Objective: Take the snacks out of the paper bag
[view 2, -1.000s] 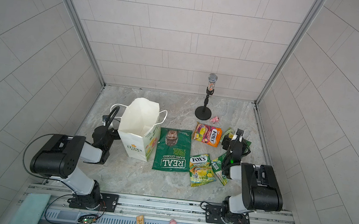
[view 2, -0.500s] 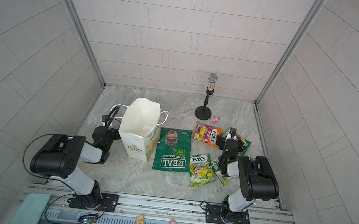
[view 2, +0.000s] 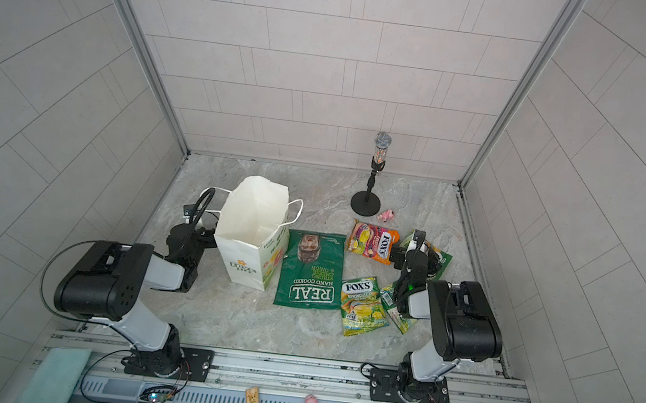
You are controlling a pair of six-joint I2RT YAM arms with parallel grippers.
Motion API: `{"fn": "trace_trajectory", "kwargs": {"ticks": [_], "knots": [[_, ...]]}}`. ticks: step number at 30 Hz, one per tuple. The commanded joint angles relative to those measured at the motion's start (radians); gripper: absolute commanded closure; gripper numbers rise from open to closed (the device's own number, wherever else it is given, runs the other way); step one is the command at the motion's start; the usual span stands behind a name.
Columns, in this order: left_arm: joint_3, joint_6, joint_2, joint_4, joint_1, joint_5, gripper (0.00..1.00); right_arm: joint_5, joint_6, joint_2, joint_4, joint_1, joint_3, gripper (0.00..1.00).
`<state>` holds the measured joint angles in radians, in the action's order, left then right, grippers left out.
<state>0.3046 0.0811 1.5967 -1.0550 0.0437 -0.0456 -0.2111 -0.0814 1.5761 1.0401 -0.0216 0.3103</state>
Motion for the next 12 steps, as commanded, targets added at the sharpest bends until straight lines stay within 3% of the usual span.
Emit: {"fn": "trace_trajectory", "kwargs": {"ticks": [1, 12], "knots": [[0.038, -0.005, -0.011, 0.033, -0.001, 0.001, 0.0, -0.015, 0.017, 0.0, 0.006, -0.005, 0.012, 0.01], [0.032, -0.02, -0.013, 0.024, -0.005, 0.027, 0.0, -0.017, 0.018, 0.001, 0.007, -0.006, 0.011, 0.01]]}}
